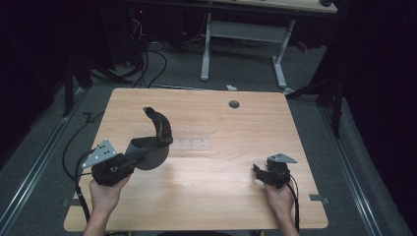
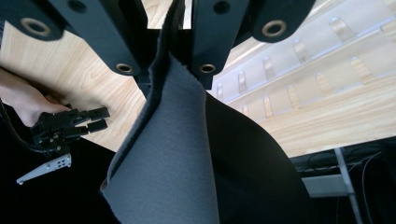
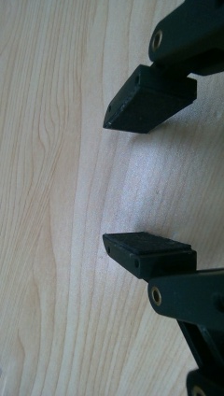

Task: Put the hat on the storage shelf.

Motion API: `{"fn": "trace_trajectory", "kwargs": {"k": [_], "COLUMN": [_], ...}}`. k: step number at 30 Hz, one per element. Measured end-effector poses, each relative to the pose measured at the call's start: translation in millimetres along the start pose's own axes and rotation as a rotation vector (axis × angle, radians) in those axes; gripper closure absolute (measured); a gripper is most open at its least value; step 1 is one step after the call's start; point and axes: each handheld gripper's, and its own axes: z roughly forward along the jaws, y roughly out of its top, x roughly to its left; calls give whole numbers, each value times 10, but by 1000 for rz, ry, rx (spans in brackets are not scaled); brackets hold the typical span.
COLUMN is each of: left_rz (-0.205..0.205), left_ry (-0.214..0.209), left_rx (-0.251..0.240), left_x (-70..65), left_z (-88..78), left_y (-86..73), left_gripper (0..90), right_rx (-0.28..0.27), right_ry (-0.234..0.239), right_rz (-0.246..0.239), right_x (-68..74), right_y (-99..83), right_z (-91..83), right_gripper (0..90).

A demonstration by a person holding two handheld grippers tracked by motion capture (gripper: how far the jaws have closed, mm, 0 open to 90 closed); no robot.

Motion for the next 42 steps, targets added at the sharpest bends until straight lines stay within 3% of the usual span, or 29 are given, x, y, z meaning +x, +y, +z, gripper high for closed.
{"fn": "trace_trajectory", "kwargs": {"k": [19, 22, 32, 42], "left_rz": [-3, 27, 55, 94], "left_ry": [62, 81, 112, 185], "left_rx": [-55, -53, -79, -116], "left_x": [152, 167, 259, 461], "left_z": [133, 167, 251, 345], "left_y": [249, 260, 340, 426], "left_gripper": [859, 859, 860, 860], "right_rx": [1, 1, 2, 2], "right_ry": [3, 4, 4, 5], "right_rz": [-5, -5, -6, -5], "right_x": [0, 0, 1, 4], "right_y": [0, 0, 0, 0], "right_z": [0, 0, 0, 0], "right_gripper": [378, 377, 374, 369]}}
